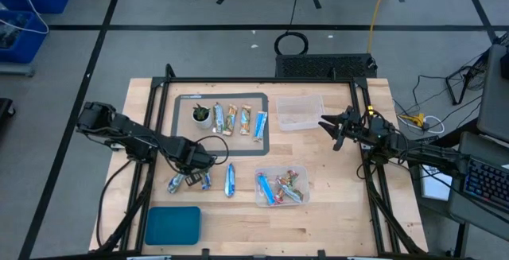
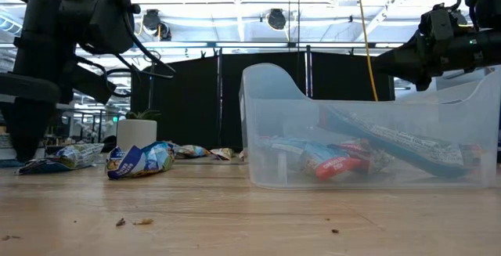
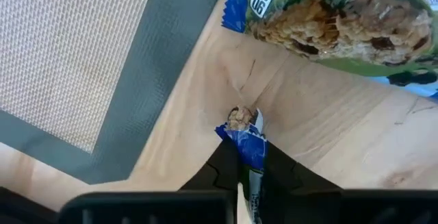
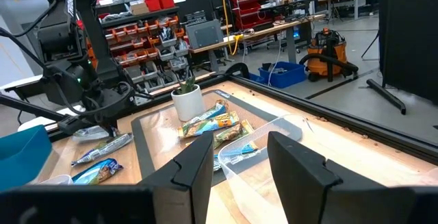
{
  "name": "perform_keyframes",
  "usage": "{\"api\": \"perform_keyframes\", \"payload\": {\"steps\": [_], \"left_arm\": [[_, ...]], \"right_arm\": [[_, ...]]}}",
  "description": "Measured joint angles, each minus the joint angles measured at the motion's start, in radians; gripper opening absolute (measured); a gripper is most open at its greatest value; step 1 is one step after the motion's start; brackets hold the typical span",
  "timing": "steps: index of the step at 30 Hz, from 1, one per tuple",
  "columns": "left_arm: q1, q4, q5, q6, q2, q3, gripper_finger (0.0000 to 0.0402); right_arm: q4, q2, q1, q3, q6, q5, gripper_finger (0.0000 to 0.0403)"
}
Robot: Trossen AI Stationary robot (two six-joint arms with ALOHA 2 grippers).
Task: Pick and place Granola Bars by type
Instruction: Put the left blue granola bar into the blue bin
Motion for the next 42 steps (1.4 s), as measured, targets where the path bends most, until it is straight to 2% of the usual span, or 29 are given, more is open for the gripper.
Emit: {"api": "perform_keyframes", "payload": {"steps": [6, 14, 22, 27, 34, 38, 42], "left_arm": [[-0.011, -0.001, -0.021, 0.036, -0.005, 0.0, 0.0022], [-0.099, -0.004, -0.181, 0.034, -0.135, 0.066, 0.002], [-0.304, 0.011, -0.349, 0.013, -0.291, 0.181, 0.002], [-0.453, 0.113, -0.419, -0.004, -0.345, 0.207, 0.002], [-0.598, 0.258, -0.415, -0.013, -0.336, 0.208, 0.0019], [-0.652, 0.31, -0.409, -0.086, -0.306, 0.208, 0.0018], [-0.699, 0.338, -0.356, -0.21, -0.251, 0.208, 0.0018]], "right_arm": [[0.0, 0.0, 0.0, 0.0, 0.0, 0.0, 0.013], [0.0, 0.0, 0.0, 0.0, 0.0, 0.0, 0.013], [0.0, 0.0, 0.0, 0.0, 0.0, 0.0, 0.013], [0.0, 0.0, 0.0, 0.0, 0.0, 0.0, 0.013], [0.0, 0.0, 0.0, 0.0, 0.0, 0.0, 0.013], [0.0, 0.0, 0.0, 0.0, 0.0, 0.0, 0.013], [0.0, 0.0, 0.0, 0.0, 0.0, 0.0, 0.013]]}}
